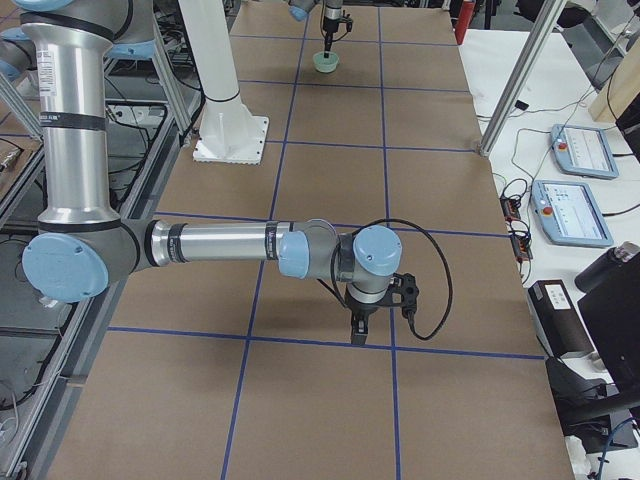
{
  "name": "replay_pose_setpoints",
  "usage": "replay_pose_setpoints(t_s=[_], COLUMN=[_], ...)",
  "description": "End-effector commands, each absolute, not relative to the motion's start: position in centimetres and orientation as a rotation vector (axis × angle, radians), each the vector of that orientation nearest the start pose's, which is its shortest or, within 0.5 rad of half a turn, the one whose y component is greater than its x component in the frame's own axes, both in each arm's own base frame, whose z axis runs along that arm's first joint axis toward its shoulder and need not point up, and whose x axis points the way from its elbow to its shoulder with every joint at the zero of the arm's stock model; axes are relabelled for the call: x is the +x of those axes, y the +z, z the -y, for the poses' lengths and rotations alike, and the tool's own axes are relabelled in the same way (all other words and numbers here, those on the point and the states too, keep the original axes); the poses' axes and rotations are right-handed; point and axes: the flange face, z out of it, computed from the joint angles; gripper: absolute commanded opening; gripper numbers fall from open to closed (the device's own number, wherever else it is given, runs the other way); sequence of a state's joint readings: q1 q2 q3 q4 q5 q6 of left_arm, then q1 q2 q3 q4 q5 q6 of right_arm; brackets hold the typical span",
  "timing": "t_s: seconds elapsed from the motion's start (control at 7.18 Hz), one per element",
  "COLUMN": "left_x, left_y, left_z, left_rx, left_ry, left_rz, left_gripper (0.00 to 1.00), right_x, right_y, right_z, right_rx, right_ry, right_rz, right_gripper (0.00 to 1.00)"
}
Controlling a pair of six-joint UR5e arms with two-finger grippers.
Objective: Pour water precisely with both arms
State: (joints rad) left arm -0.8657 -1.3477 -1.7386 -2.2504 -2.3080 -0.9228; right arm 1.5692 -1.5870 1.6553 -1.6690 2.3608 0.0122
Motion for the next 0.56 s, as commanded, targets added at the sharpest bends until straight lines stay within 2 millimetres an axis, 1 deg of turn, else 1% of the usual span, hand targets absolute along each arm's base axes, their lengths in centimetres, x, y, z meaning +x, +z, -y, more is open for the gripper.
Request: replay_pose_setpoints(t_s=[0.0, 0.14, 0.28, 0.42], left_x=[20.3, 20.3, 21.3, 23.9], left_y=[54.3, 51.0, 46.5, 40.6], left_z=[37.1, 37.3, 38.8, 42.3], left_rx=[-0.094, -0.112, -0.12, -0.148], left_ry=[-0.002, -0.016, -0.027, -0.082], left_rz=[-0.972, -0.956, -0.949, -0.943], left_gripper=[0.0, 0.0, 0.0, 0.0], right_x=[6.2, 6.2, 6.2, 6.2], right_y=[63.3, 63.2, 63.0, 62.9], right_z=[48.2, 48.3, 48.4, 48.5], right_rx=[-0.033, -0.03, -0.027, -0.024], right_ry=[0.022, 0.02, 0.018, 0.018], right_rz=[0.79, 0.79, 0.79, 0.79], right_gripper=[0.99, 0.99, 0.99, 0.99])
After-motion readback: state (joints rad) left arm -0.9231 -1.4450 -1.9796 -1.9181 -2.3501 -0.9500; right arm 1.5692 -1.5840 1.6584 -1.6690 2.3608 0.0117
